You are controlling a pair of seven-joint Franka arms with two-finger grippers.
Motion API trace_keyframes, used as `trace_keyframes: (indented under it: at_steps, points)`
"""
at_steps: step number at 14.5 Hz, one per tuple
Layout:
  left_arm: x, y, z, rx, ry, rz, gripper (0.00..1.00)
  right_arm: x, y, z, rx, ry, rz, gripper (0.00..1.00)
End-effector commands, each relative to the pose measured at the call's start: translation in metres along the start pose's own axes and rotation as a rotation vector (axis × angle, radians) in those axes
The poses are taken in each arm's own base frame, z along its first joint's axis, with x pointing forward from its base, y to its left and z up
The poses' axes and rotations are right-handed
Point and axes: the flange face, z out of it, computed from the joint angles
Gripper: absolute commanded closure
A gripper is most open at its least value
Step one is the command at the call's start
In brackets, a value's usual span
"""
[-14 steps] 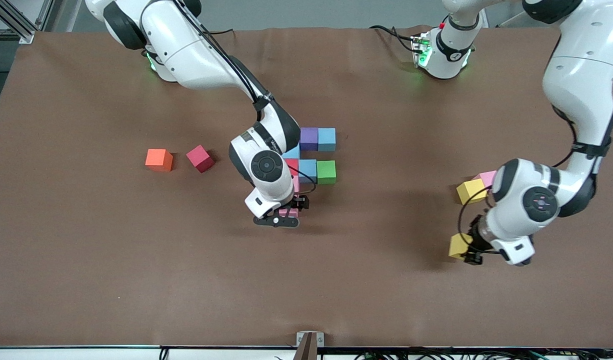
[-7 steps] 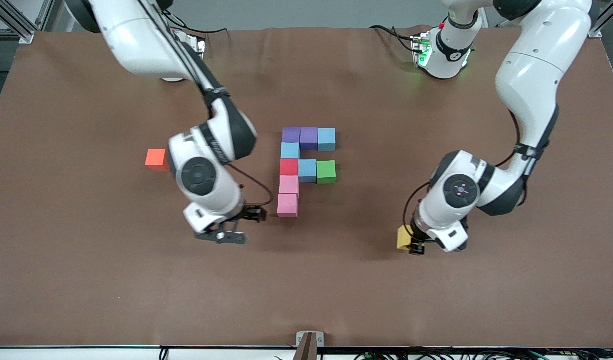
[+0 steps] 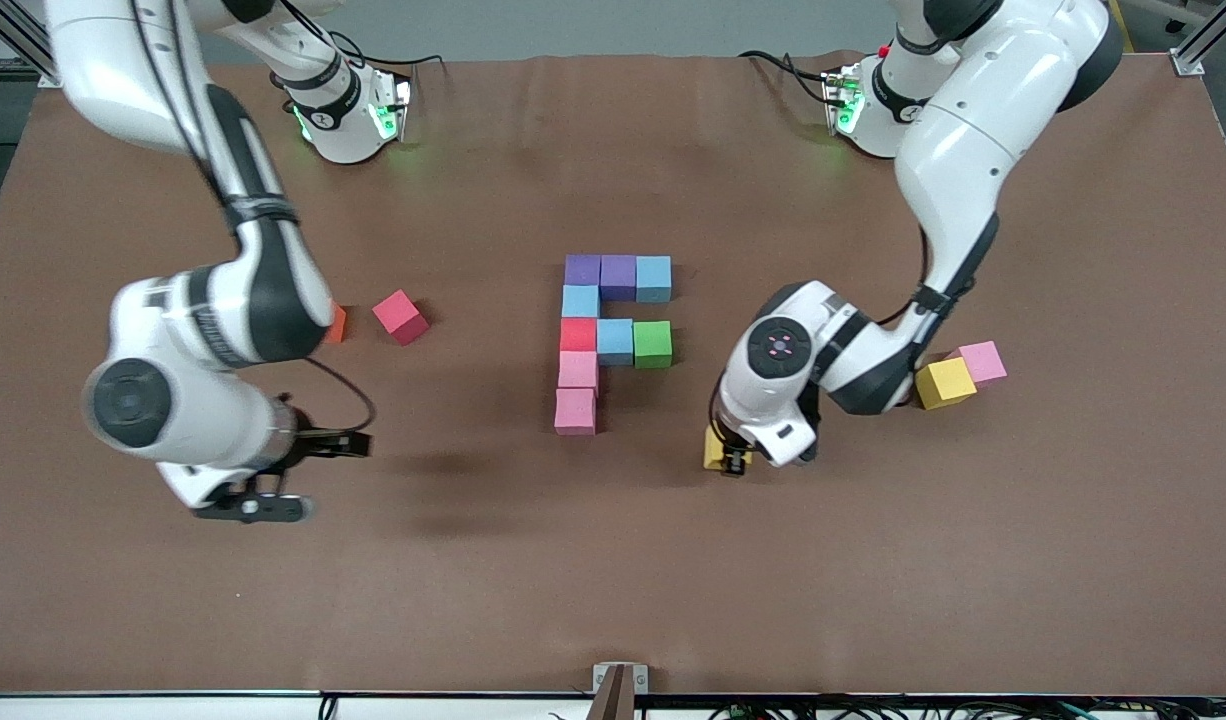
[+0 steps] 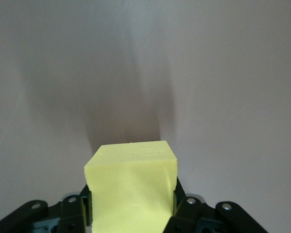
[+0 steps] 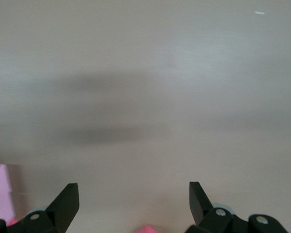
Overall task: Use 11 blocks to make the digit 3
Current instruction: 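Carry the yellow cube with the left gripper while the right gripper withdraws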
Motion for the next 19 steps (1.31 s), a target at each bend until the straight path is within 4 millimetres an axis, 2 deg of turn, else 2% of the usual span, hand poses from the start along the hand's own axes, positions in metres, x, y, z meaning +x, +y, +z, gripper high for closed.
trace_keyframes:
  at_steps: [1, 3, 8, 11, 13, 14, 17, 19]
  points:
    - [-0.027, -0.008, 0.009, 0.012, 0.003, -0.020, 0.71, -0.019, 0.041, -0.037, 0.006, -0.022, 0.022, 0.00]
    - [-0.048, -0.009, 0.013, 0.008, -0.012, -0.044, 0.71, -0.034, 0.058, -0.048, -0.050, -0.026, -0.033, 0.00]
    - [-0.097, -0.016, 0.023, 0.004, -0.051, -0.070, 0.71, -0.058, 0.120, -0.080, -0.065, -0.005, -0.087, 0.00]
    - [-0.119, -0.023, 0.029, 0.006, -0.071, -0.087, 0.71, -0.075, 0.124, -0.091, -0.064, 0.007, -0.092, 0.00]
    - [-0.124, -0.025, 0.033, 0.005, -0.078, -0.096, 0.71, -0.082, 0.124, -0.104, -0.063, 0.022, -0.091, 0.00]
    - [-0.130, -0.029, 0.034, 0.004, -0.081, -0.088, 0.71, -0.088, 0.123, -0.116, -0.063, 0.039, -0.090, 0.00]
    - [-0.137, -0.033, 0.036, 0.002, -0.095, -0.087, 0.71, -0.096, 0.122, -0.133, -0.066, 0.063, -0.086, 0.00]
    - [-0.142, -0.034, 0.036, -0.012, -0.117, -0.091, 0.71, -0.110, 0.124, -0.149, -0.066, 0.057, -0.076, 0.00]
